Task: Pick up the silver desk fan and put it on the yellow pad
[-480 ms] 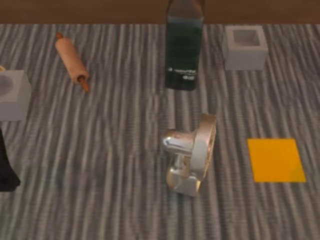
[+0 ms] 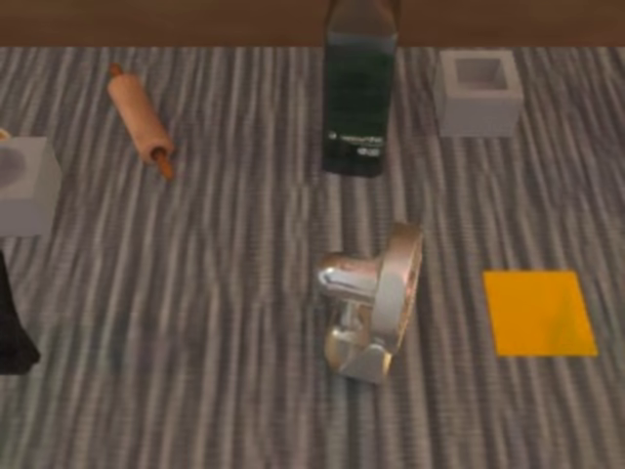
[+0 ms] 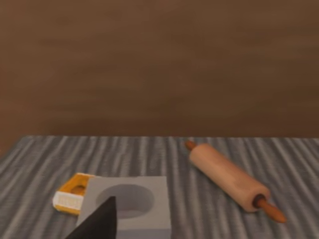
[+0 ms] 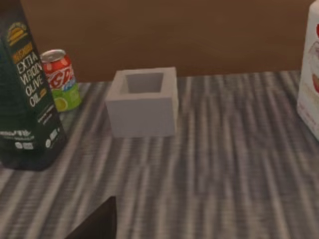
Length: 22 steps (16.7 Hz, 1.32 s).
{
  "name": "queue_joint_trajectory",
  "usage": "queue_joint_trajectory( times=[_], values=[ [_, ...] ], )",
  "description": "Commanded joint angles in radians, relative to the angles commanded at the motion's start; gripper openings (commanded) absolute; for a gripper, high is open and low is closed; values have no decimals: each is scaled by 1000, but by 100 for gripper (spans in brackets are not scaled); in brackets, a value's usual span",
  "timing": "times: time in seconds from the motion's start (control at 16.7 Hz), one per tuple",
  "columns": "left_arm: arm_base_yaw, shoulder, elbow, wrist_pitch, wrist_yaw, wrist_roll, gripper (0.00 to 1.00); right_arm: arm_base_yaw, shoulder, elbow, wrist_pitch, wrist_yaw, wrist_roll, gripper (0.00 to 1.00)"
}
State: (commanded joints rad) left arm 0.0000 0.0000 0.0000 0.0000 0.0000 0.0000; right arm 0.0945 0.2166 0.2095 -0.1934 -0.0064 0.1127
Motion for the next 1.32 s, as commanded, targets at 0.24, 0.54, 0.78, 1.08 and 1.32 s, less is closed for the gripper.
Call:
queue_joint_trajectory(
  times=[0.24, 0.54, 0.78, 1.08, 1.32],
  values=[
    [0, 0, 0, 0, 0, 0, 100, 117, 340, 317, -251, 0, 159, 100],
    [0, 0, 0, 0, 0, 0, 100, 289, 888, 825, -616, 4, 401, 100],
    [0, 0, 0, 0, 0, 0, 100, 418, 1316, 1224, -893, 7, 589, 100],
    [0, 0, 0, 0, 0, 0, 100, 541, 1713, 1608, -1157, 9, 776, 100],
    [0, 0, 0, 0, 0, 0, 100, 591, 1864, 1770, -1265, 9, 857, 100]
  ],
)
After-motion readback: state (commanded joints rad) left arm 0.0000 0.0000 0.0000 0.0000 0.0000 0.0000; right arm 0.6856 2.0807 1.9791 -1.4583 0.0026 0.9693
